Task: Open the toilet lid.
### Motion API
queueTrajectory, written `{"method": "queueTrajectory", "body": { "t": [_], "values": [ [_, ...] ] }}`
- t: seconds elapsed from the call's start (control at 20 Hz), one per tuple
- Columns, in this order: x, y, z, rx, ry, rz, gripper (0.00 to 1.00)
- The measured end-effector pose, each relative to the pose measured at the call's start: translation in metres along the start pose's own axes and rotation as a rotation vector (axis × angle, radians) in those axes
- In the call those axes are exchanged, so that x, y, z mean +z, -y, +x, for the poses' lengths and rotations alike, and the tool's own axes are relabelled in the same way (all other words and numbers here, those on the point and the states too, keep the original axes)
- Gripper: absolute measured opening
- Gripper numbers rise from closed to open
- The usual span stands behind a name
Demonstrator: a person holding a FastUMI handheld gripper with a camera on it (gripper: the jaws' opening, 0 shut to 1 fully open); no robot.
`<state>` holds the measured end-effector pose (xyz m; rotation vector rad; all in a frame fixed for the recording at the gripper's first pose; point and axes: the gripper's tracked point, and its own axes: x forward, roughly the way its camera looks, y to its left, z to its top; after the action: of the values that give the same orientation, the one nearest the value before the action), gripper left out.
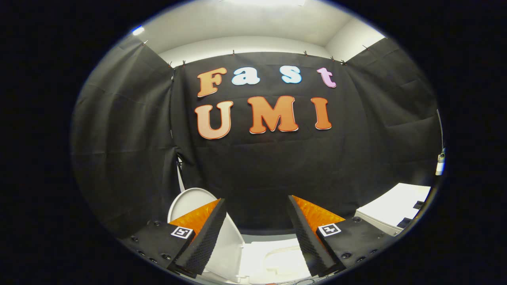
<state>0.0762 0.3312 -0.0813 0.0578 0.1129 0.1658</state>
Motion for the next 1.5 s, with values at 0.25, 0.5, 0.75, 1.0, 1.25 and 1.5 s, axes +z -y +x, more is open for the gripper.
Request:
{"method": "queueTrajectory", "body": {
  "t": [0.25, 0.5, 0.75, 1.0, 1.25, 1.5],
  "values": [
    [0.02, 0.096, -0.008, -0.086, 0.023, -0.076, 0.99],
    [0.039, 0.171, -0.024, -0.162, 0.035, -0.064, 0.99],
    [0.045, 0.212, -0.036, -0.231, 0.039, -0.058, 1.0],
    [0.048, 0.226, -0.043, -0.25, 0.036, -0.065, 1.0],
    [0.053, 0.232, -0.048, -0.253, 0.052, -0.072, 1.0],
    [0.05, 0.243, -0.05, -0.271, 0.051, -0.053, 1.0]
  ]
}}
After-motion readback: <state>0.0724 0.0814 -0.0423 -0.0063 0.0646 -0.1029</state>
